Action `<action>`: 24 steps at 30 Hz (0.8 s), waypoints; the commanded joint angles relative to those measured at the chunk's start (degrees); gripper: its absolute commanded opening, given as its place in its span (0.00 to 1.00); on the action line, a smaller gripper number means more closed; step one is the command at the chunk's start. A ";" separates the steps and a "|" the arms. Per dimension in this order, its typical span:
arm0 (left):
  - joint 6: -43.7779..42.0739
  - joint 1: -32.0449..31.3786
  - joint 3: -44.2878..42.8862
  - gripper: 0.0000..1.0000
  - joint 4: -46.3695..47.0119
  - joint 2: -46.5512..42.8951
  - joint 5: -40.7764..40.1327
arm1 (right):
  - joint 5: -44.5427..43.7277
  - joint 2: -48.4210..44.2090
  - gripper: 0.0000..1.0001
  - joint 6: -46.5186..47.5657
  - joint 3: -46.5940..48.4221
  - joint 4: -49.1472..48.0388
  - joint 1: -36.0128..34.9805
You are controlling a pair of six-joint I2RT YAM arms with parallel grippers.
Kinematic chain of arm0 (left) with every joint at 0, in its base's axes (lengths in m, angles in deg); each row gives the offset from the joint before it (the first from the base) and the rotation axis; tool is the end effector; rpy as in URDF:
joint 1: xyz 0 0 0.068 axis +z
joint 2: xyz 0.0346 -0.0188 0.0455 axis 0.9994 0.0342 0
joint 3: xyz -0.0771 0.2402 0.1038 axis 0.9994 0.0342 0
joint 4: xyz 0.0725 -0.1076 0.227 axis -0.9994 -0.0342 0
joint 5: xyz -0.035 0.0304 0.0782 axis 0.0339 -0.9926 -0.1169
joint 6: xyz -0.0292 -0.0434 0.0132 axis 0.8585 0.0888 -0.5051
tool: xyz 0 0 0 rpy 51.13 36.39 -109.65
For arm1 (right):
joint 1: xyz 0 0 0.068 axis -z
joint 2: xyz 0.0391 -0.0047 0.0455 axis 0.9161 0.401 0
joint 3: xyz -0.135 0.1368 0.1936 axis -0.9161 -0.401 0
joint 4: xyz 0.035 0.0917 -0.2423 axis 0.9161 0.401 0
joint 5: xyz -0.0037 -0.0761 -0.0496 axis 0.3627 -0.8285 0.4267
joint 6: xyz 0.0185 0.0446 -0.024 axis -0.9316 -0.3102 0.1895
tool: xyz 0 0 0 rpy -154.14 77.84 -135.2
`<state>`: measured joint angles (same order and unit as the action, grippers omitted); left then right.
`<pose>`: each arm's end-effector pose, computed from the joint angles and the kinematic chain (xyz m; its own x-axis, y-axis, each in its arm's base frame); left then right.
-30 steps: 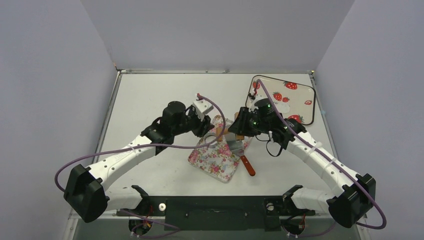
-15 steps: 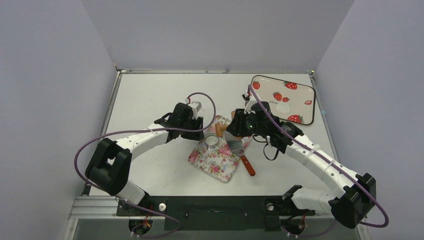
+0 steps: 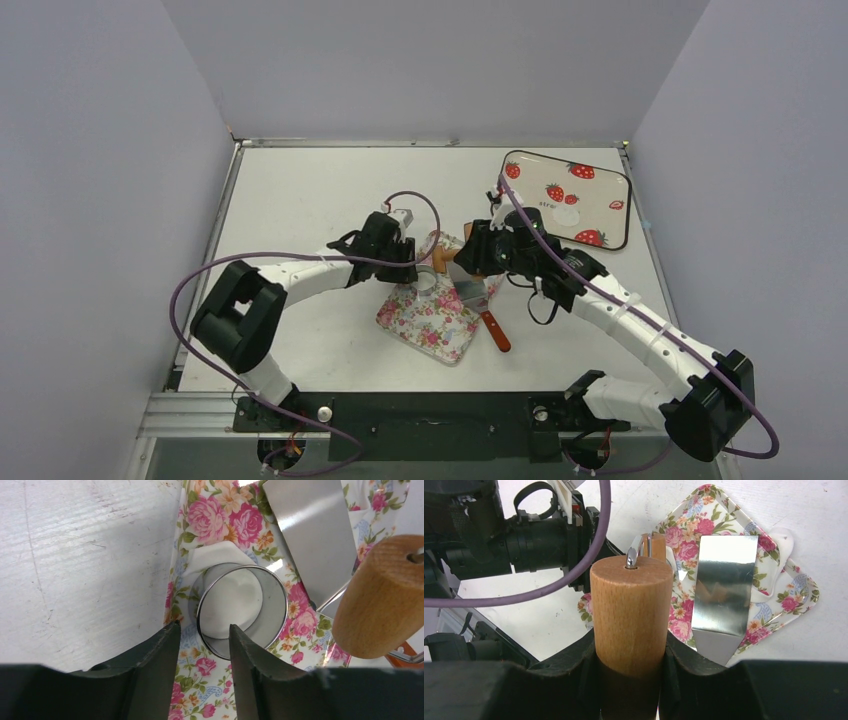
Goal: Roll out the dumpling wrappers from the dough
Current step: Pick up the dumpling mold from the work surface.
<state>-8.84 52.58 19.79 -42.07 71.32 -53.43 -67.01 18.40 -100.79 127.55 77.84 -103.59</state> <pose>0.2713 -0.1979 0.1786 -0.8409 0.0483 -0.5390 0.2829 0.8883 -0.3618 0.1978 0.1589 0.3073 -0.7479 0.0701 -0.6601 -0.3888 0.7597 0.5212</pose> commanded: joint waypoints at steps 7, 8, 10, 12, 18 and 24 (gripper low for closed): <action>2.05 -0.47 -1.69 0.11 2.03 1.59 -5.34 | 0.45 -0.36 0.00 0.94 -5.07 -15.25 -2.58; 2.64 -0.48 -3.03 0.02 1.42 1.59 -5.14 | 1.13 -0.13 0.00 1.27 -5.44 -15.65 -2.87; 3.54 -0.59 -5.75 0.00 -1.94 1.48 -5.30 | 1.55 0.13 0.00 2.08 -5.94 -16.18 -3.57; 3.52 -0.82 -8.17 0.00 -5.18 1.04 -6.33 | 1.20 0.06 0.00 3.27 -5.93 -15.77 -4.41; 0.36 -2.22 -12.95 0.00 -11.75 1.49 -8.47 | 1.64 -0.20 0.00 5.54 -5.20 -16.43 -5.92; 0.42 -2.68 -13.42 0.00 -12.30 1.11 -7.45 | -4.55 0.29 0.00 7.60 -5.07 -13.15 -7.07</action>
<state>-7.83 50.28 8.97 -53.34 73.20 -61.08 -67.21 19.12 -95.72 121.10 65.91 -109.80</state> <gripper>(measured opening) 0.015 0.317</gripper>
